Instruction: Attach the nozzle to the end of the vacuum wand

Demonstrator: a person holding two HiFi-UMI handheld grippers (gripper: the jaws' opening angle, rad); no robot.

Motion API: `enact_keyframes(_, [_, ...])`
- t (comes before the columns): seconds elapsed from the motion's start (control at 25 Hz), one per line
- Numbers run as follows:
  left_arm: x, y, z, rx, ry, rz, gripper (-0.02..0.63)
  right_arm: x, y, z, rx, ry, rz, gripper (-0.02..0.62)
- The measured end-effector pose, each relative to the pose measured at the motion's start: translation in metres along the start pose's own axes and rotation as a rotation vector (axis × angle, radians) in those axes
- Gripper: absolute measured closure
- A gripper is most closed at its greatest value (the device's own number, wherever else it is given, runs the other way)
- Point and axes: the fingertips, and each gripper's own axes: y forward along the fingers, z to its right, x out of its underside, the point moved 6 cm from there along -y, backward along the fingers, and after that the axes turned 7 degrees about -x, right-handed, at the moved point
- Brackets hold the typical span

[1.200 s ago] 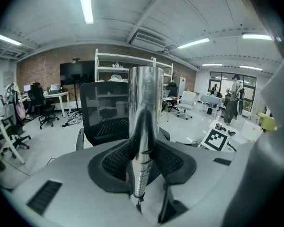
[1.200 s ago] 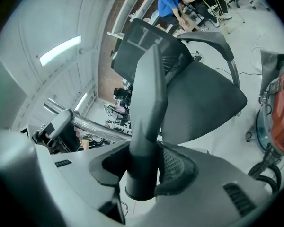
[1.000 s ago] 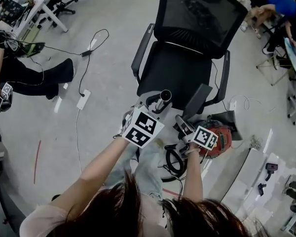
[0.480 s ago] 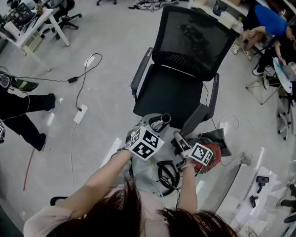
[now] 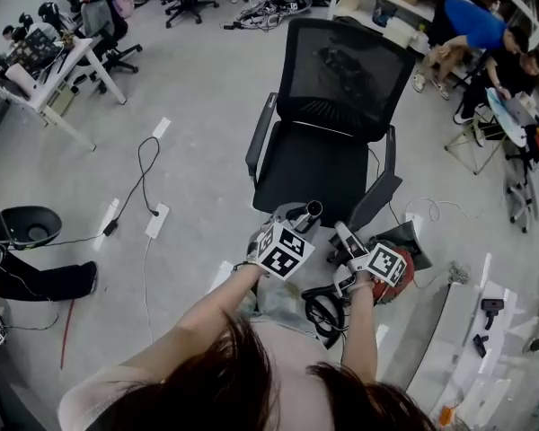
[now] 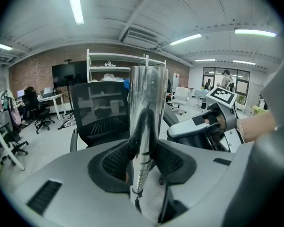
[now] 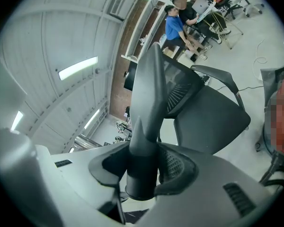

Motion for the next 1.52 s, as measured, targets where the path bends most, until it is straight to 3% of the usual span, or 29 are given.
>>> enact_keyframes(0.8, [0.003,-0.022,0.014,0.081,0.048,-0.005,0.453,-0.019,-0.001,-0.109,-0.144,-0.142,0.206,0.417])
enact_keyframes(1.28, [0.004,-0.022,0.013,0.094,0.058,0.002,0.453,-0.028,0.030,-0.153,-0.217,-0.219,0.215,0.417])
enact_keyframes(1.52, [0.004,-0.021,0.008,0.105,0.057,0.007,0.453,-0.020,0.041,-0.160,-0.192,-0.292,0.170,0.417])
